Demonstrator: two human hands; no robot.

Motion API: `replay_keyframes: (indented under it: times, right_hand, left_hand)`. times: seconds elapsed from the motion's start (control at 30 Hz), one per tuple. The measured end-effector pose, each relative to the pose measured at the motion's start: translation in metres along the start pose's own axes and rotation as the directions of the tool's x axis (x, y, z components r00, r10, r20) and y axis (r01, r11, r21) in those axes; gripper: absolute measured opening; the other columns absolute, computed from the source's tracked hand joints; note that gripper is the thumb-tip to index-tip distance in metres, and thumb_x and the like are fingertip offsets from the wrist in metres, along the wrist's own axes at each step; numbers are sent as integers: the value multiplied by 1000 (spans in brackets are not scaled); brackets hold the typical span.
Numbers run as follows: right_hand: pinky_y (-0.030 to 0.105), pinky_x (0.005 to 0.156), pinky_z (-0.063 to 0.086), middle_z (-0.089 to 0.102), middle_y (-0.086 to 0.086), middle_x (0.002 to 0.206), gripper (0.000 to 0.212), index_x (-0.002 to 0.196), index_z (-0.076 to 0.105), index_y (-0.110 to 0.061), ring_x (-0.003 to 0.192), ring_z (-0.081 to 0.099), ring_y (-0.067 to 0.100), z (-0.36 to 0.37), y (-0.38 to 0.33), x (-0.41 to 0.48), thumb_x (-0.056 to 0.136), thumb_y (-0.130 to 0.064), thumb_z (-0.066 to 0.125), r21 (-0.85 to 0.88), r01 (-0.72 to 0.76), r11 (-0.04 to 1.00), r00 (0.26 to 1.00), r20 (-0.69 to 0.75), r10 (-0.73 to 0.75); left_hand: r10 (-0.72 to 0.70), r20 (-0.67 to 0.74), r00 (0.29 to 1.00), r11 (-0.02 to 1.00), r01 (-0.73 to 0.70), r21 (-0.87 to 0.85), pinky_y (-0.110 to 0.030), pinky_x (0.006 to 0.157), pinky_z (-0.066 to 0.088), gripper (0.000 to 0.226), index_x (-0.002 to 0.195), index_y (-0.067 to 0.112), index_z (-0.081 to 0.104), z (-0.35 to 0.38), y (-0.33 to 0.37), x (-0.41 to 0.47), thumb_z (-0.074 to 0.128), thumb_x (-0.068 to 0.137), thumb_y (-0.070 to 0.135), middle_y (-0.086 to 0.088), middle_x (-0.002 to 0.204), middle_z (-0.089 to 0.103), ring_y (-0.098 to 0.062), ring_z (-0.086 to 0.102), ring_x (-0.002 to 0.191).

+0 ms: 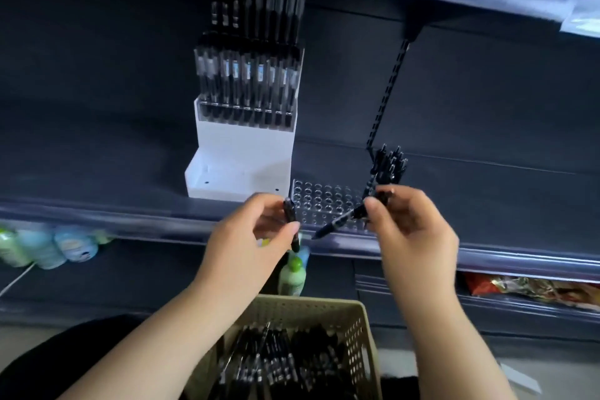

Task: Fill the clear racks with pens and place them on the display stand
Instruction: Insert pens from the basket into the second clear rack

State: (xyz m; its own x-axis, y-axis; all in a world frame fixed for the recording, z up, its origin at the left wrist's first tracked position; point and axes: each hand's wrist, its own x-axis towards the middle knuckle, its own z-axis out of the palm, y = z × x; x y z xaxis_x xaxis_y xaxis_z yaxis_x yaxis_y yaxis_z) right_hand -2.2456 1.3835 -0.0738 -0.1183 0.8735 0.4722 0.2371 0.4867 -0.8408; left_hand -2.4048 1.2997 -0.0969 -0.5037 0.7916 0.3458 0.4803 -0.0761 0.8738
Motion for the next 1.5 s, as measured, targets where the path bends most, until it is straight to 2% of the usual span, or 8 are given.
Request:
replay_keyframes:
  times: [0.2, 0.37, 0.53, 0.8, 1.03, 1.17, 1.37, 1.5]
  right_hand:
    - [5, 64, 46, 63, -27, 67, 13, 73, 60, -39, 66, 61, -7, -16, -9, 93, 77, -33, 71, -166, 100, 981, 985, -120, -121]
    - [-1, 59, 38, 58, -28, 62, 21, 73, 52, -38, 65, 56, -11, -2, 10, 126, 77, -30, 71, -282, 107, 953, 978, -145, -153]
    - [28, 64, 47, 57, -23, 69, 20, 80, 51, -37, 75, 60, 9, 14, 28, 126, 78, -38, 71, -472, 121, 873, 986, -44, -161]
    - [34, 73, 40, 62, -12, 70, 16, 84, 66, -18, 78, 55, 19, 26, 45, 129, 75, -29, 75, -604, 203, 770, 969, 10, -247]
    - [26, 67, 17, 66, -13, 76, 22, 92, 67, -19, 81, 57, 21, 30, 48, 132, 74, -27, 77, -635, 184, 750, 978, 39, -207]
    - [27, 65, 15, 58, -17, 71, 29, 91, 61, -19, 76, 57, 19, 35, 49, 131, 70, -23, 80, -638, 160, 753, 979, 3, -205]
    - [26, 66, 13, 66, -7, 63, 14, 77, 69, -20, 71, 57, 25, 39, 54, 131, 69, -20, 81, -747, 188, 637, 964, 15, -266]
    - [31, 69, 25, 67, -1, 73, 7, 77, 72, -21, 74, 55, 29, 37, 54, 130, 71, -19, 73, -804, 186, 565, 949, -1, -314]
  left_hand:
    - [123, 36, 992, 990, -120, -70, -3, 70, 45, 19, 87, 36, 60, 20, 32, 71, 71, 74, 27, 23, 86, 67, 6, 64, 79]
    - [119, 41, 992, 984, -112, -136, -1, 69, 44, 20, 88, 32, 62, 41, 17, 103, 71, 71, 27, 21, 87, 69, 7, 65, 82]
    - [-5, 2, 1000, 977, 6, -212, -11, 71, 50, 18, 84, 33, 64, 48, -7, 110, 73, 71, 24, 20, 85, 71, 6, 66, 80]
    - [-33, 1, 999, 963, 32, -267, 0, 63, 44, 16, 82, 28, 66, 57, -12, 111, 74, 72, 18, 18, 80, 72, 6, 67, 73]
    - [-30, -10, 999, 951, 26, -307, -5, 65, 49, 29, 90, 32, 68, 52, -14, 115, 68, 62, 42, 17, 84, 72, 3, 68, 78]
    - [-2, 23, 1000, 961, 8, -277, -7, 68, 50, 28, 94, 30, 68, 50, -24, 121, 70, 68, 41, 14, 92, 72, 0, 67, 85]
    - [-6, 44, 999, 967, 17, -253, -6, 71, 48, 25, 98, 30, 68, 48, -37, 126, 72, 74, 35, 13, 97, 72, -1, 67, 90]
    - [-25, 50, 998, 967, 37, -252, -3, 68, 46, 26, 98, 30, 67, 49, -35, 125, 71, 73, 36, 15, 96, 71, 1, 67, 88]
